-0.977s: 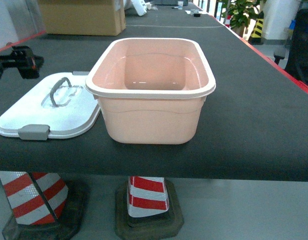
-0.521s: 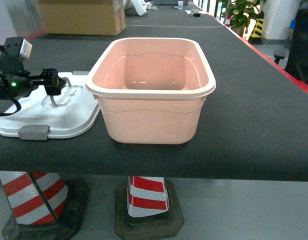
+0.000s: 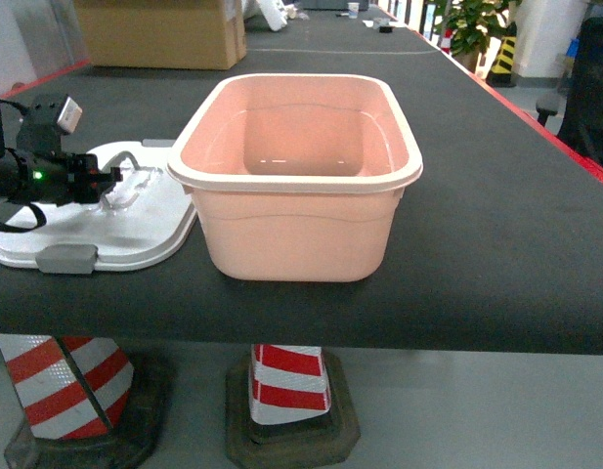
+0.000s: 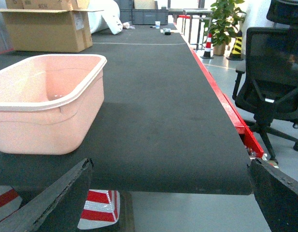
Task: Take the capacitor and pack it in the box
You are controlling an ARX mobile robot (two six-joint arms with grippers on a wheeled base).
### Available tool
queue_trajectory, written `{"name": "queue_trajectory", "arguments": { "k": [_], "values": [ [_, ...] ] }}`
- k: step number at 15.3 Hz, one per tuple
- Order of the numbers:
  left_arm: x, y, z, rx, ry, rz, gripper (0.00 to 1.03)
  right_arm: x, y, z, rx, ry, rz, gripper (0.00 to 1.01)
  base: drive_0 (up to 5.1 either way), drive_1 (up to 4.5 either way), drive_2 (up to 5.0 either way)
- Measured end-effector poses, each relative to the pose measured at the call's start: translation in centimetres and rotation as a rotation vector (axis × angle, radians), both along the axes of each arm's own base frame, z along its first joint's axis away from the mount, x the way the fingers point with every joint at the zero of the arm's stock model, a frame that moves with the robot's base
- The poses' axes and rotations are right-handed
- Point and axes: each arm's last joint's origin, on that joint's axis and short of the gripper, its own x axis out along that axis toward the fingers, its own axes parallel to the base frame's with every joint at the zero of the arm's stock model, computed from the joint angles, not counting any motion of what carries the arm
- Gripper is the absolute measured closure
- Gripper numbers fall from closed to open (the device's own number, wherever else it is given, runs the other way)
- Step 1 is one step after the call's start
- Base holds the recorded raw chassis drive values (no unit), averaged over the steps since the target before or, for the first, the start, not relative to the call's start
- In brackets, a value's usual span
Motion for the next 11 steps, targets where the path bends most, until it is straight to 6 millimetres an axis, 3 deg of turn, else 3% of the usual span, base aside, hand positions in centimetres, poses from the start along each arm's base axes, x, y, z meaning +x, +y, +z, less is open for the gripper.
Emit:
{"name": "queue_trajectory", "arguments": {
  "k": [1,7,9,11],
  "values": [
    [0.0,-0.2,0.0,0.005,0.001,-0.002,1.00,0.0,0.0,0.0,0.000,0.000,0.000,0.03,0.0,0.00,0.0],
    [-0.8,0.3,0.6,0.023,-0.030,0.048,1.01,0.0,0.0,0.0,0.000,0.000,0.000,0.03,0.0,0.00,0.0],
    [-1.9,1.6,3.3,0.020,-0.090,0.119,1.01,0.0,0.0,0.0,0.000,0.000,0.000,0.03,0.0,0.00,0.0],
    [-3.4,2.3,9.1,0.023,-0.208,0.208,1.01,0.0,0.0,0.0,0.000,0.000,0.000,0.03,0.0,0.00,0.0]
  ]
}}
